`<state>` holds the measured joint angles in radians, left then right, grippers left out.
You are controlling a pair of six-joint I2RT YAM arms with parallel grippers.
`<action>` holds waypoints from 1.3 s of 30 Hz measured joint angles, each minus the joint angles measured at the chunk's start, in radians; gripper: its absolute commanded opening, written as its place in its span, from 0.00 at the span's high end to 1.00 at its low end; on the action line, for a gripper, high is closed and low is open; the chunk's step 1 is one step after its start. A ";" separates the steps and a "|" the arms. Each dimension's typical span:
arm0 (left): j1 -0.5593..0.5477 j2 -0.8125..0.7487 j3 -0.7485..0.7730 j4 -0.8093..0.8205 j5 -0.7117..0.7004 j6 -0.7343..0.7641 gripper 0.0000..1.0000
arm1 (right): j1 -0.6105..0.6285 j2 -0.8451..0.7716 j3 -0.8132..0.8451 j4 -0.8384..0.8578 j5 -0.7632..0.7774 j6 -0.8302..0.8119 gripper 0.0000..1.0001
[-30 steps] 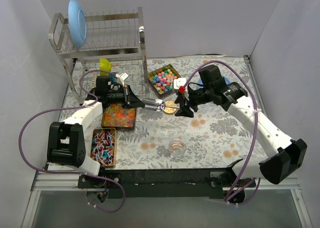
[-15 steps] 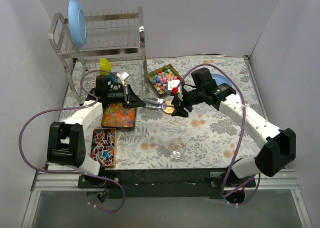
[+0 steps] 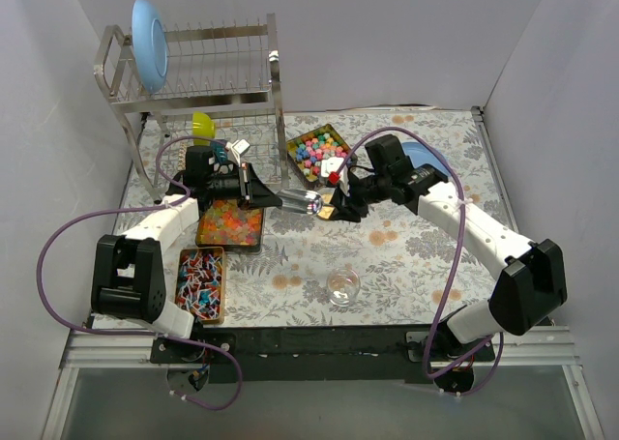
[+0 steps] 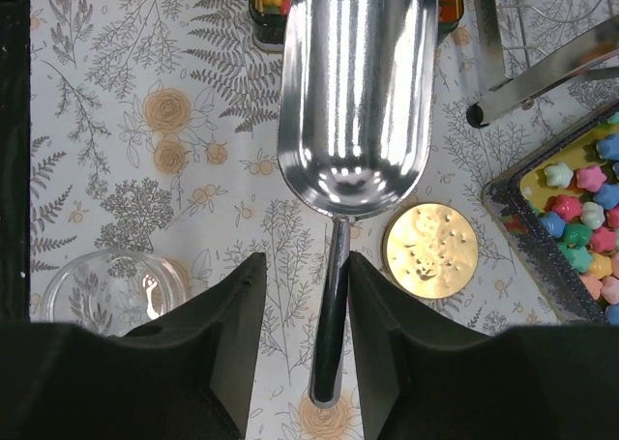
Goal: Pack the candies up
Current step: Adjust the spatula.
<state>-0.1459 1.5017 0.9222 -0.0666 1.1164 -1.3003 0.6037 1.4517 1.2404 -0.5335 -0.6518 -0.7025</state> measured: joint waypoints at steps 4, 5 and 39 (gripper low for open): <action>0.000 0.000 -0.002 0.003 0.003 -0.009 1.00 | 0.000 0.000 -0.012 0.029 0.006 0.006 0.61; 0.000 0.000 -0.004 0.007 0.004 -0.012 1.00 | 0.000 0.000 -0.013 0.036 0.007 0.011 0.62; -0.155 0.051 0.212 -0.207 -0.173 0.306 0.33 | -0.372 -0.171 -0.134 0.100 0.094 0.283 0.99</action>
<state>-0.3008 1.5524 1.1343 -0.2733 0.9436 -0.9943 0.2314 1.2804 1.1065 -0.4335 -0.5579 -0.4194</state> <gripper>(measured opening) 0.672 0.195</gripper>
